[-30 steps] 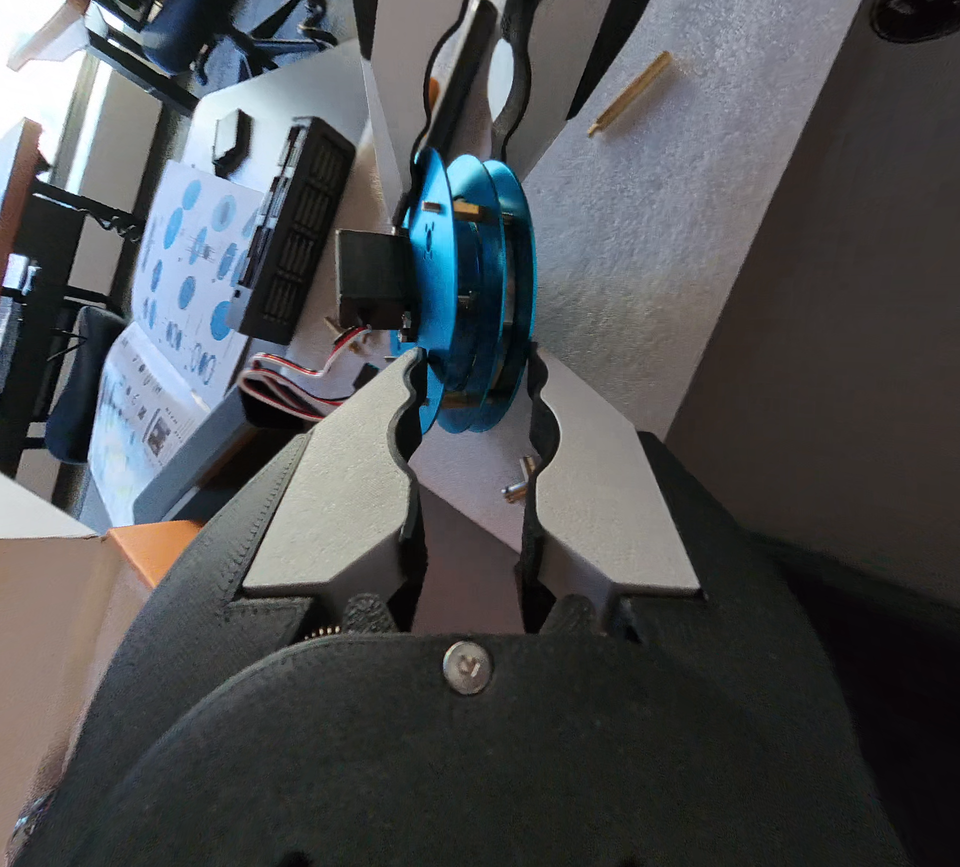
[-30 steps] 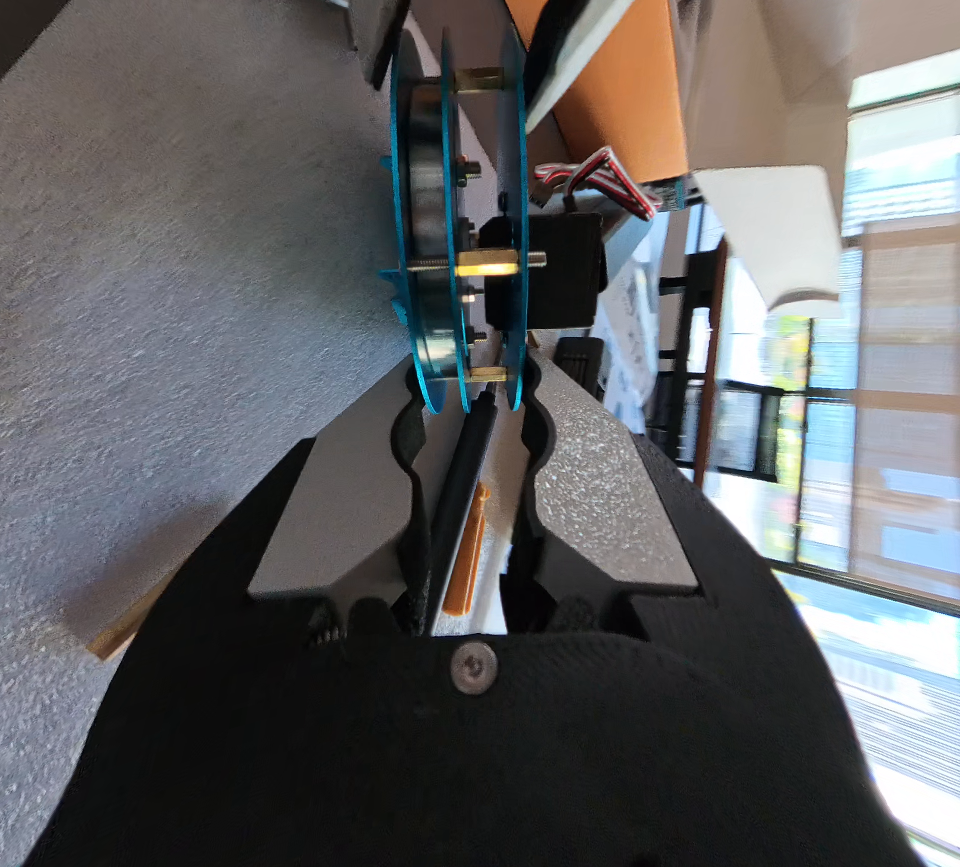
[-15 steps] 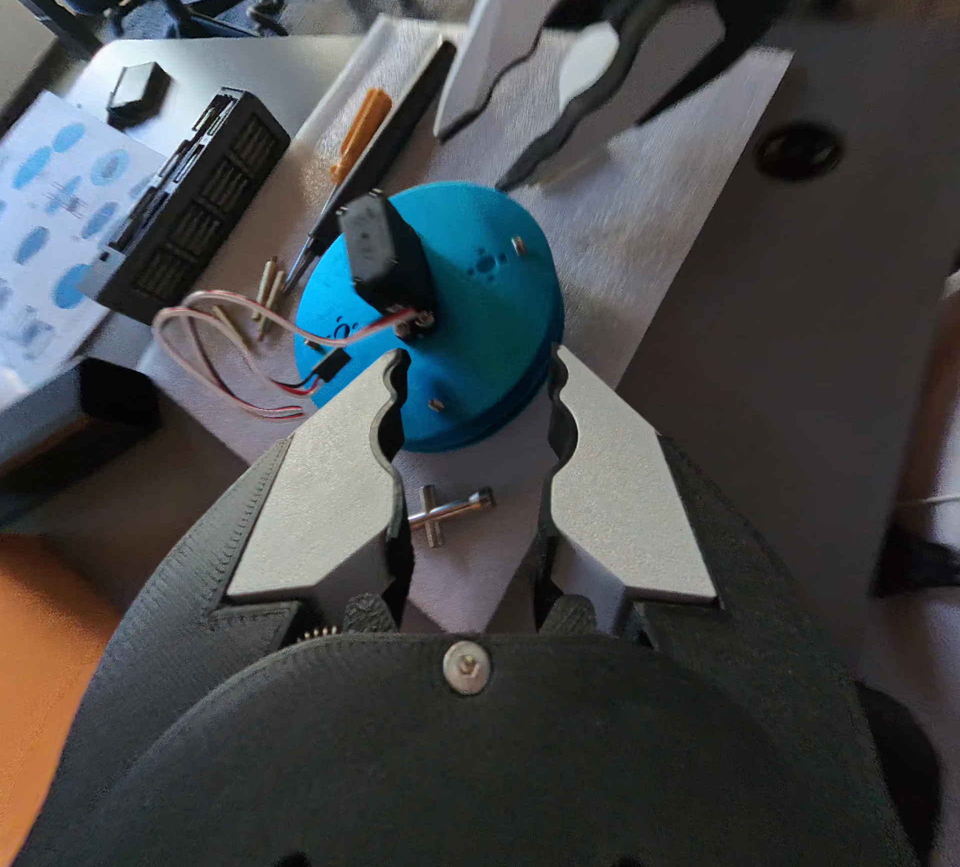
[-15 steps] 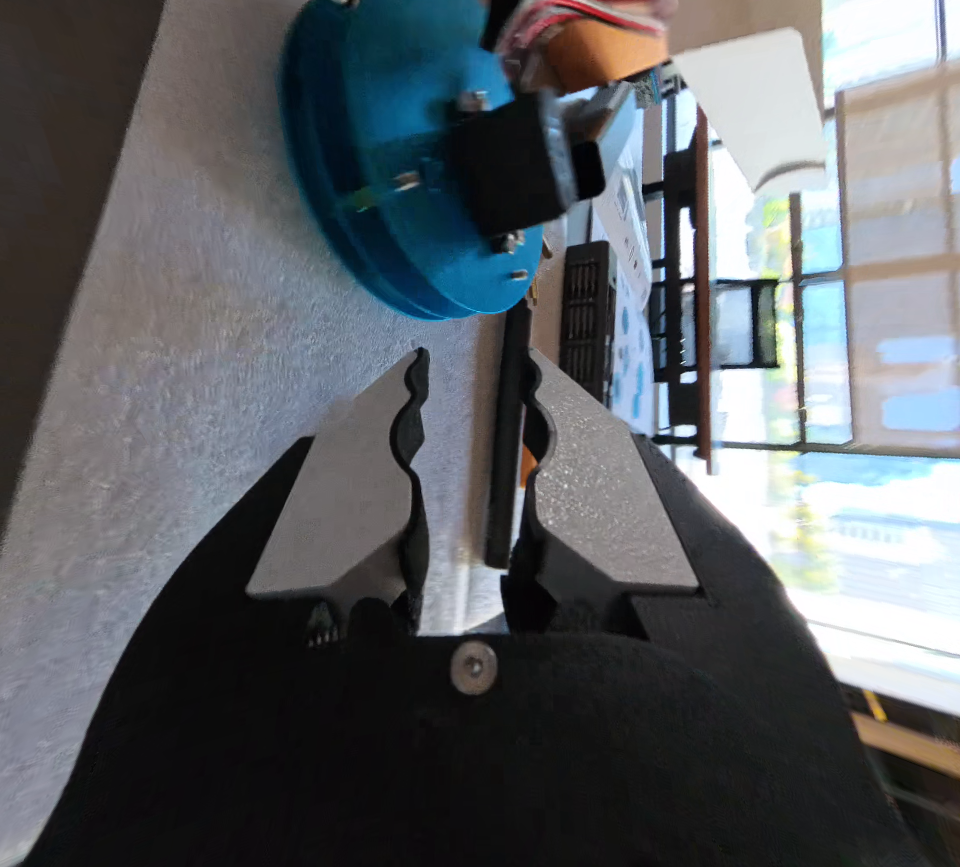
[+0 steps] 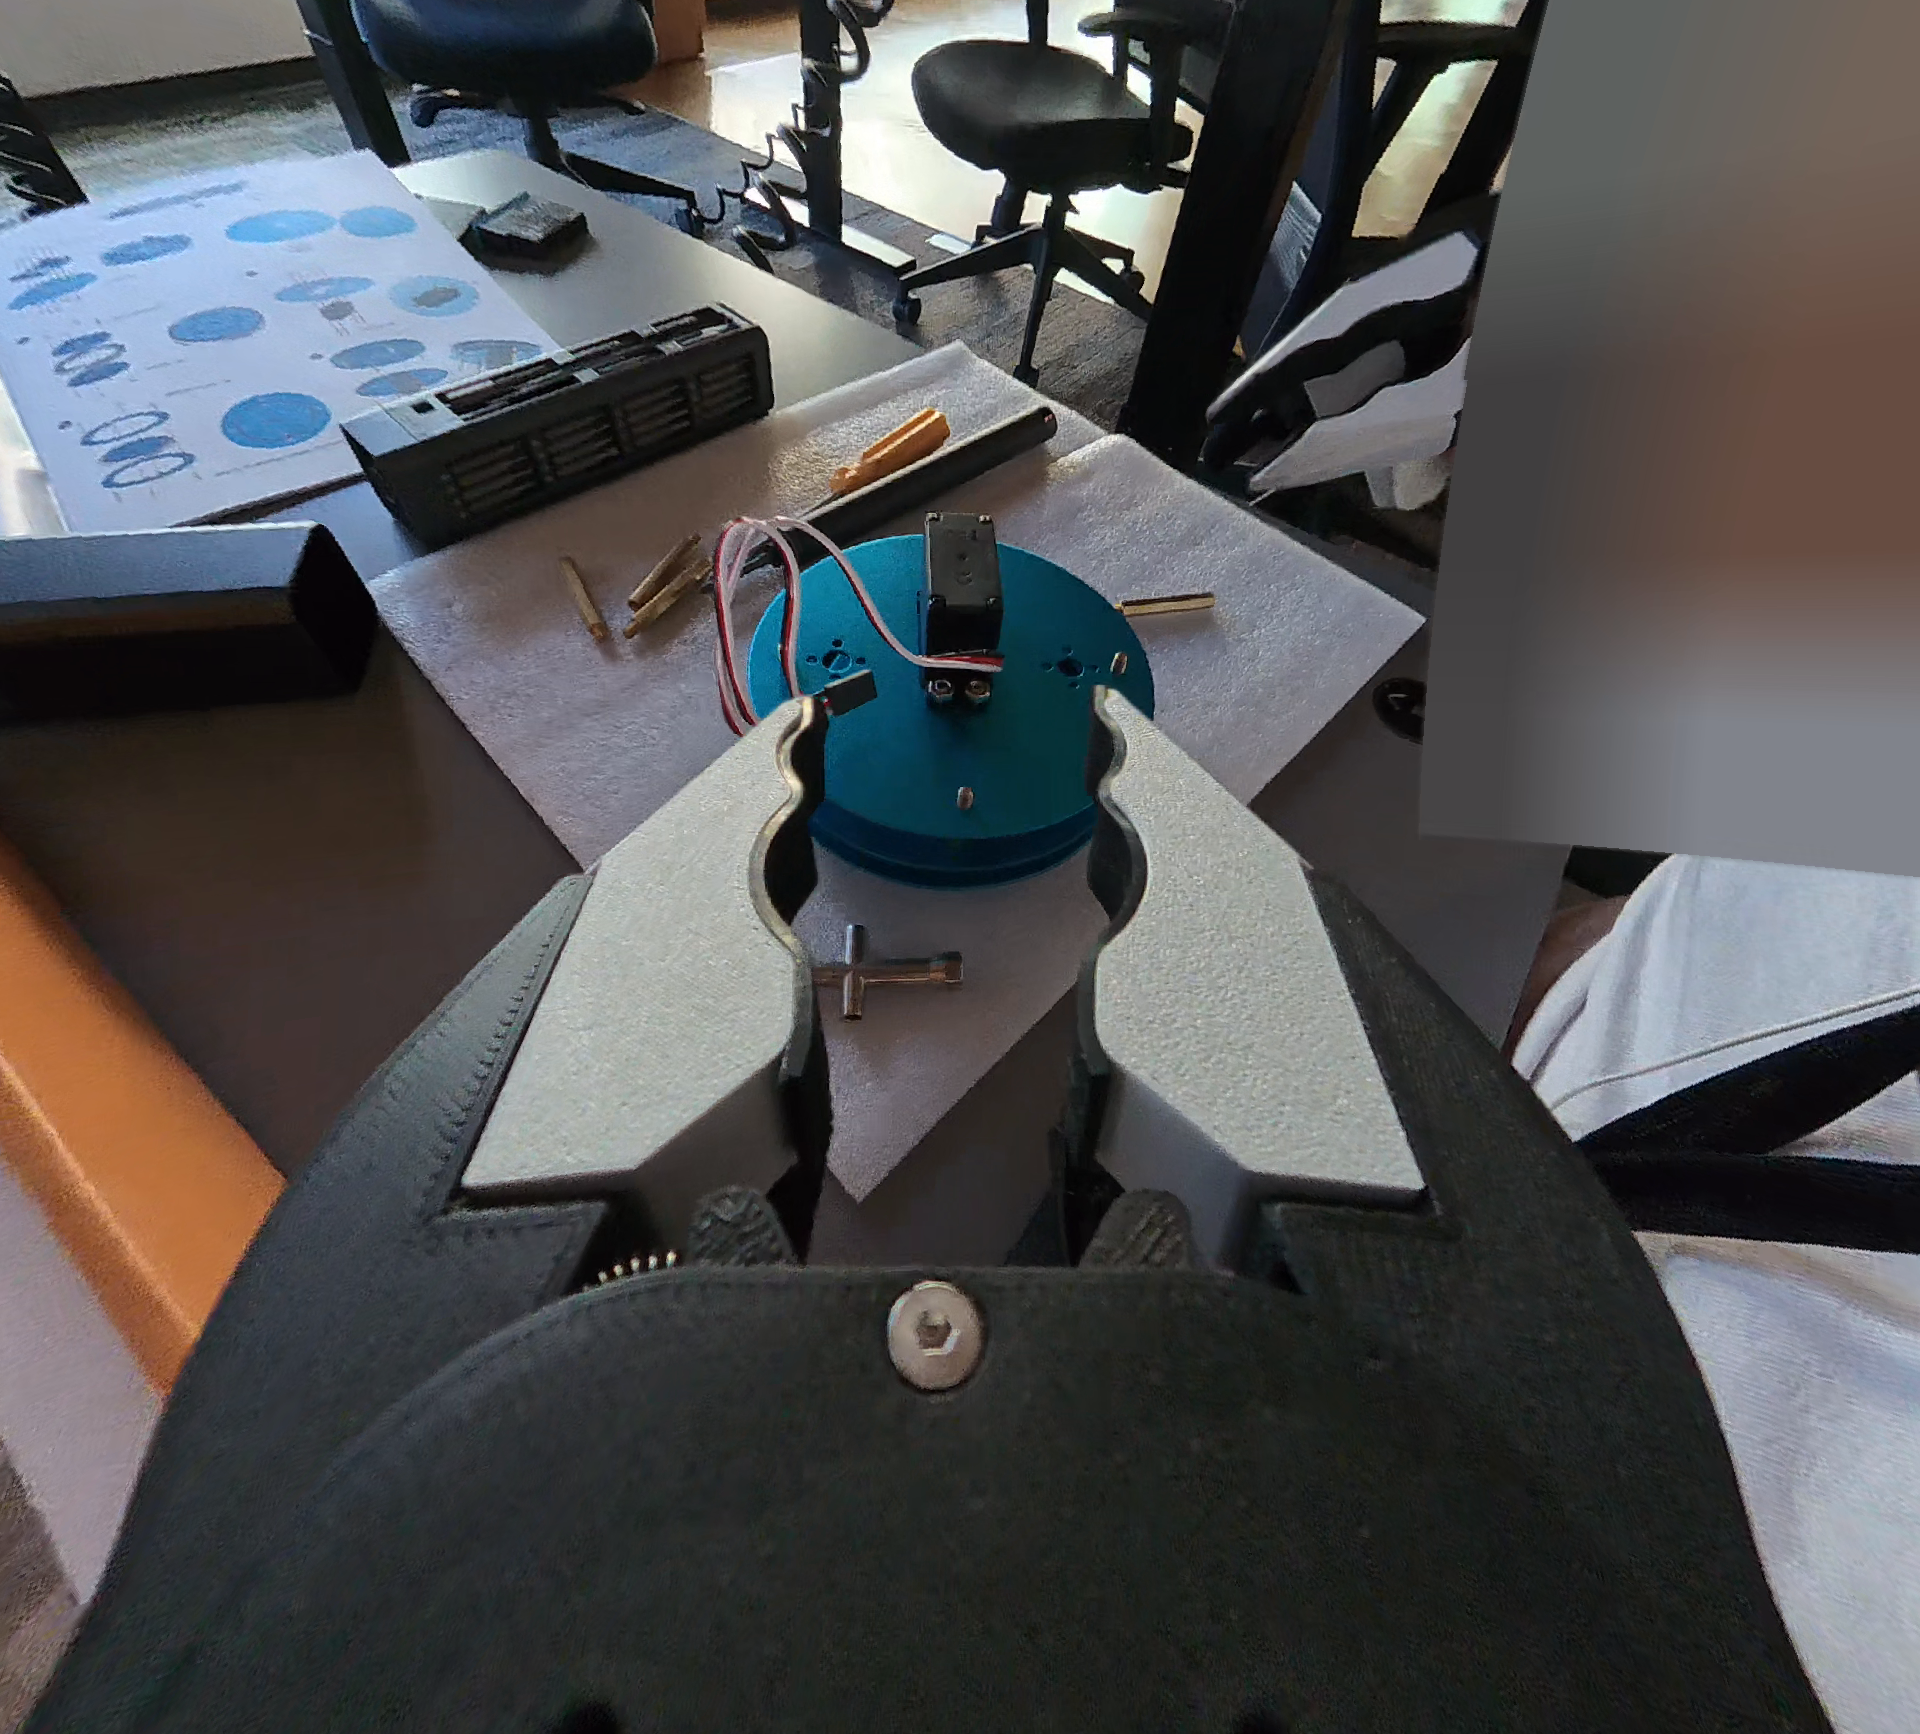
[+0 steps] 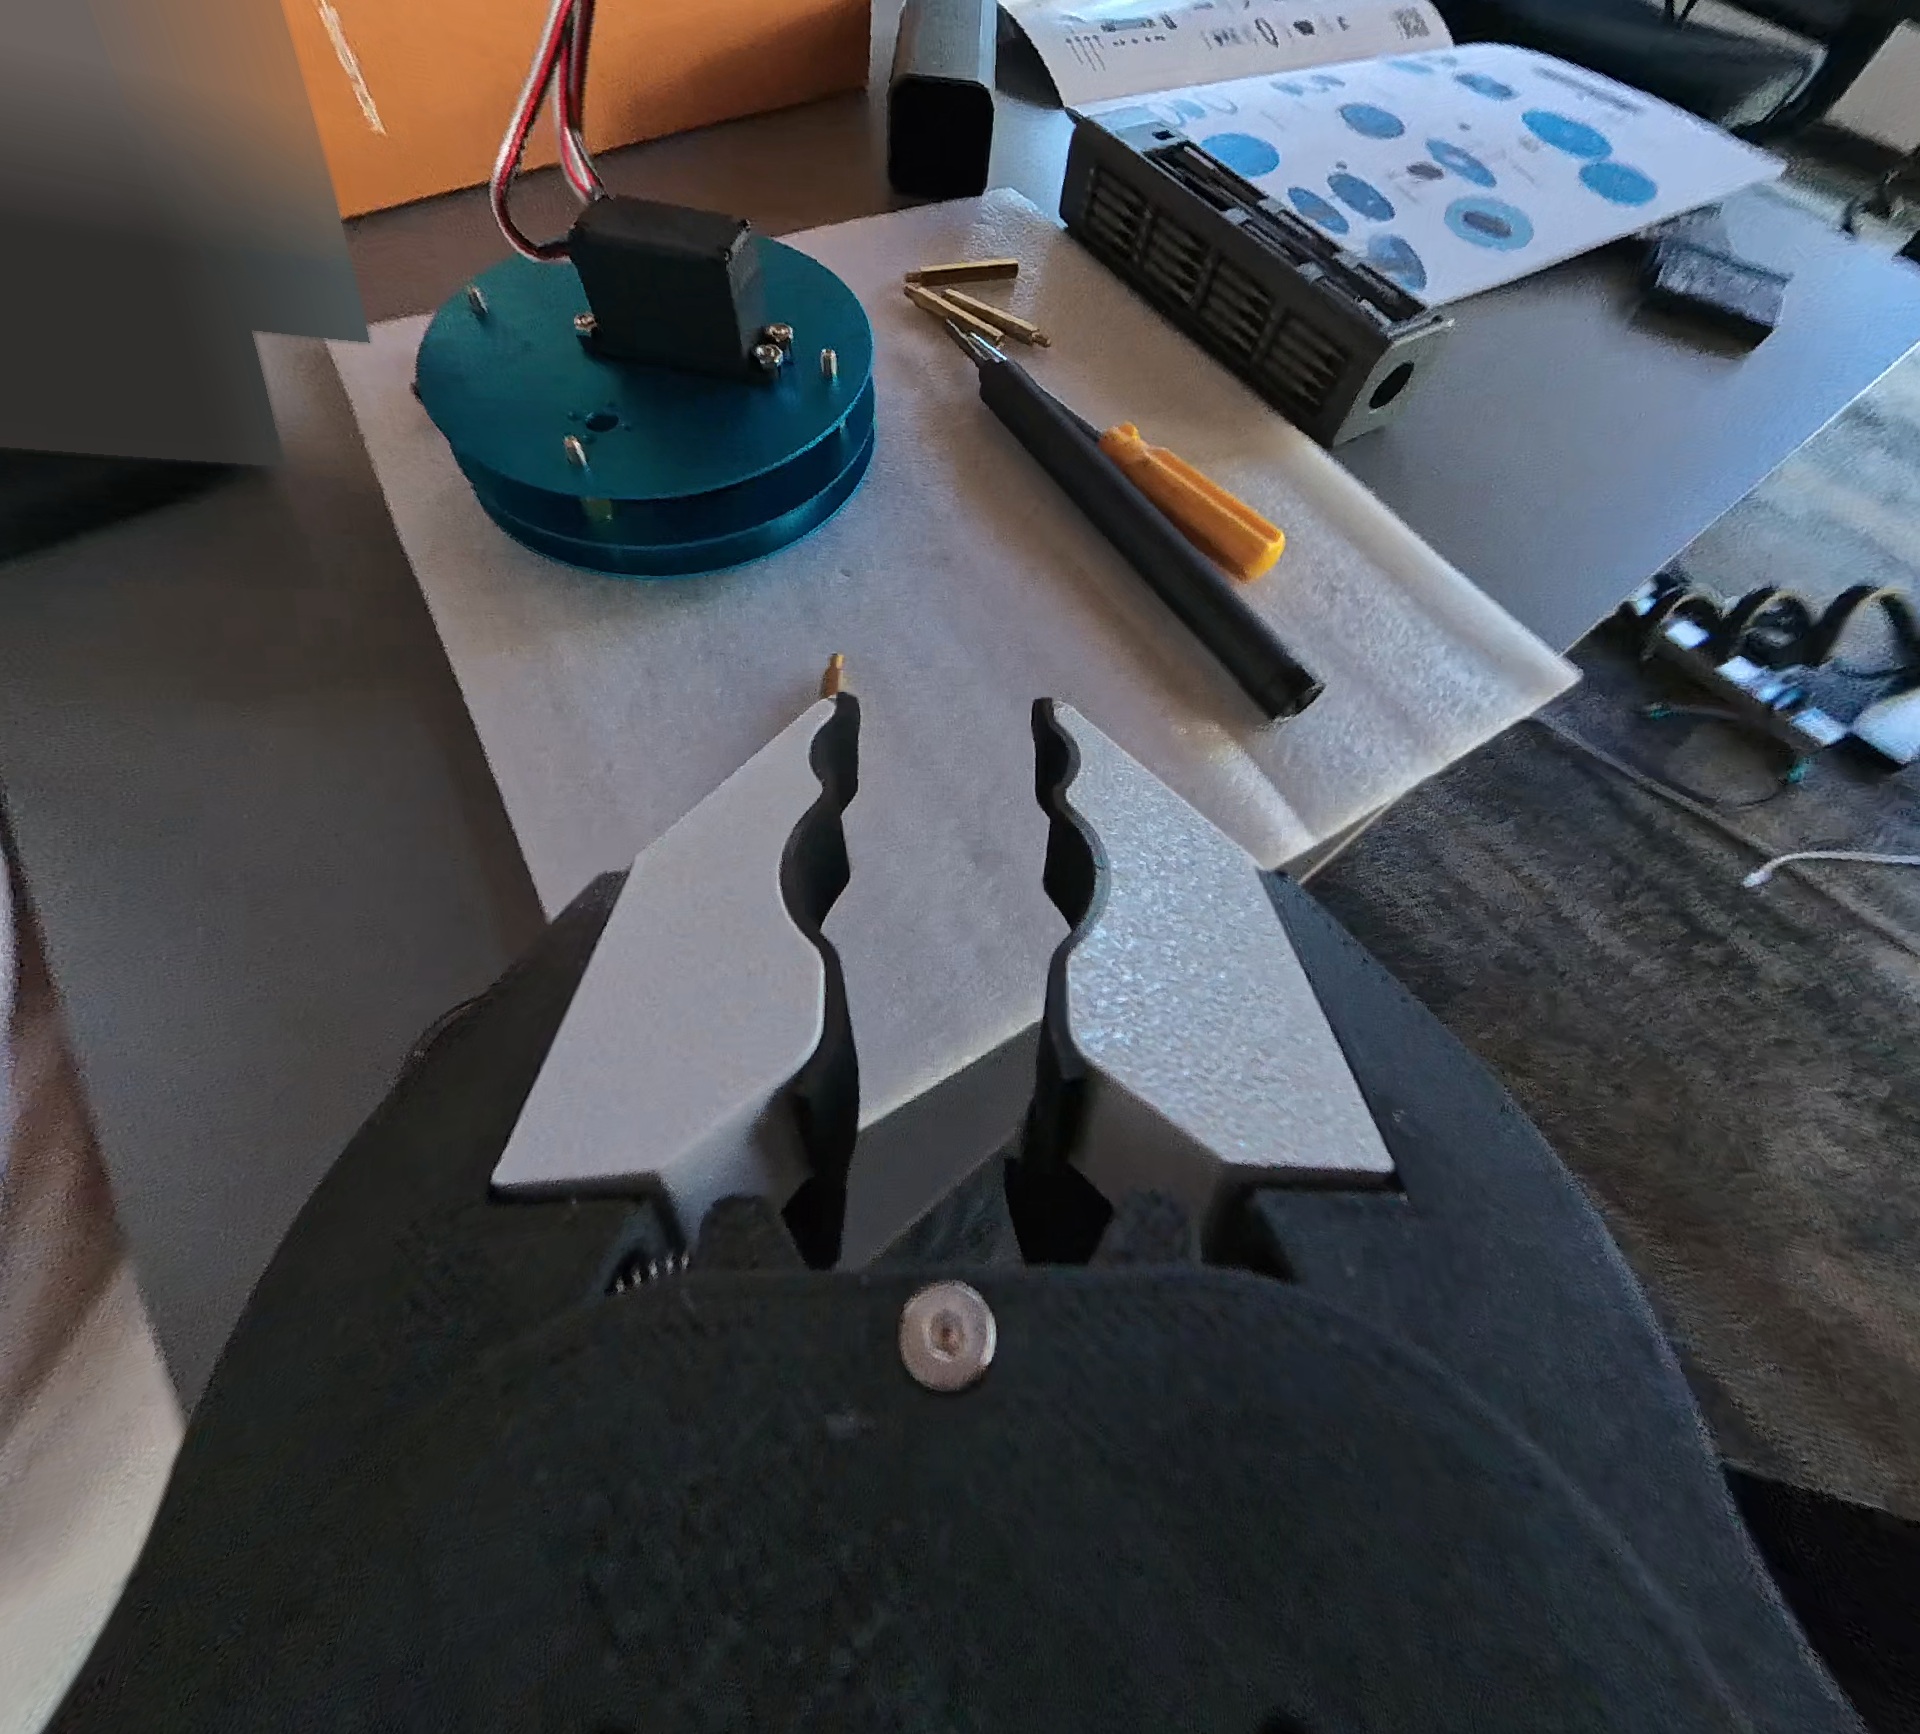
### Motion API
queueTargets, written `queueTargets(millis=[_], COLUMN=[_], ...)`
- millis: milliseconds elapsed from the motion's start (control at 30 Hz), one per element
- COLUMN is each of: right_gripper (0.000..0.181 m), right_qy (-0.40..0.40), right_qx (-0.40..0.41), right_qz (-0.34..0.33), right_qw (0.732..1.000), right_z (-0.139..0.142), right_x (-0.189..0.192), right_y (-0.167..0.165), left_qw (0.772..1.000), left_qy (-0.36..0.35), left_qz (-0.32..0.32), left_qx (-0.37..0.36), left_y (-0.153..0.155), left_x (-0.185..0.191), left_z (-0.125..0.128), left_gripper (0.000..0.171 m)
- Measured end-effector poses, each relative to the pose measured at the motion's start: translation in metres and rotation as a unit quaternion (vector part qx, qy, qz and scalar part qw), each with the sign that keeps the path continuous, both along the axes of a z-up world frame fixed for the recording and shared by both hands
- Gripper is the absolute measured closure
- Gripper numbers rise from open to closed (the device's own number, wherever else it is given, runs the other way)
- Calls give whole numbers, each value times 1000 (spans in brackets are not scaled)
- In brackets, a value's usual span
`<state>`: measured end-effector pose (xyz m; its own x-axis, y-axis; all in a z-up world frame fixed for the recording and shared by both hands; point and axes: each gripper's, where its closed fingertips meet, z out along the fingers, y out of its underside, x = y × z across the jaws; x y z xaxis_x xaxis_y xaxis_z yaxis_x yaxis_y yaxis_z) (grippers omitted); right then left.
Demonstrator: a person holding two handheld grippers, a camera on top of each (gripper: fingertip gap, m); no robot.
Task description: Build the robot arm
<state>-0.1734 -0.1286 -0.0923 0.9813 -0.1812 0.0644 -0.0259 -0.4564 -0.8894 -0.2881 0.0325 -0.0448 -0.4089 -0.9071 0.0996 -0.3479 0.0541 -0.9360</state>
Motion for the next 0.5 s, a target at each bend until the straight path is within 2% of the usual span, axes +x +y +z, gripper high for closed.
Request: queueTargets(millis=[133,333,400,433,500], right_gripper=[149,156,163,176,177], right_qy=[72,67,75,71,60], right_qx=[-40,-119,-140,-156,-146], right_qz=[20,17,14,18,22], right_qw=[996,991,987,985,987], right_z=[-24,-52,-54,-54,-46], right_x=[-21,-24,-21,-19,-18], right_y=[9,28,31,30,32], left_qw=[1000,1000,1000,1000,1000], left_qy=[-14,-18,-20,-21,-25], left_qz=[2,-2,-5,-9,-18], left_qx=[-12,-1,5,4,-7], left_y=[1,-6,-11,-14,-23], left_x=[2,5,5,4,3], left_z=[7,10,10,10,11], left_gripper=[125,127,129,129,132])
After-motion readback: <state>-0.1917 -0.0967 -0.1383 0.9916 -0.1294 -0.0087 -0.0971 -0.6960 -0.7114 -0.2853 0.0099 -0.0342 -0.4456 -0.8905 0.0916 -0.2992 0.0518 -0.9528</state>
